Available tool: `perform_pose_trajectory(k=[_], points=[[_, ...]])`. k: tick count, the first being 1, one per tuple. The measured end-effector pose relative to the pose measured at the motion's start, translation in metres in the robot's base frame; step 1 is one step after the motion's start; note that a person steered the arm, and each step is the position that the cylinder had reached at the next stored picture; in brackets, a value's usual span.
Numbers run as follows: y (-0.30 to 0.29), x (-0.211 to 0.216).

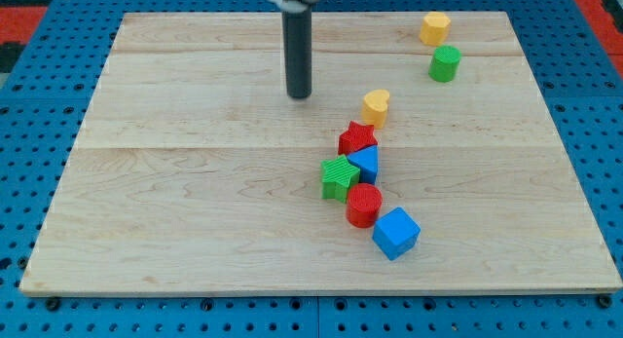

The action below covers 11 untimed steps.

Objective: Push the yellow heart below the green circle

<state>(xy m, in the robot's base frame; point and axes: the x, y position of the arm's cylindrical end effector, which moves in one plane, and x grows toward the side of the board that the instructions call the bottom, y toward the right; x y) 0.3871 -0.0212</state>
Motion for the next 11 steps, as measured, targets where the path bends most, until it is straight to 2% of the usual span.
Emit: perform_pose_trajectory(k=[1,2,3,4,5,6,7,8,9,11], points=[[0.045,0.004],[0.128,-0.002],[0.121,-0.001],[0.14,0.052],[0.174,0.041],[0.154,0.02],[0.106,0.019],[0.055,-0.02],[0.112,-0.019],[0.134,-0.001]])
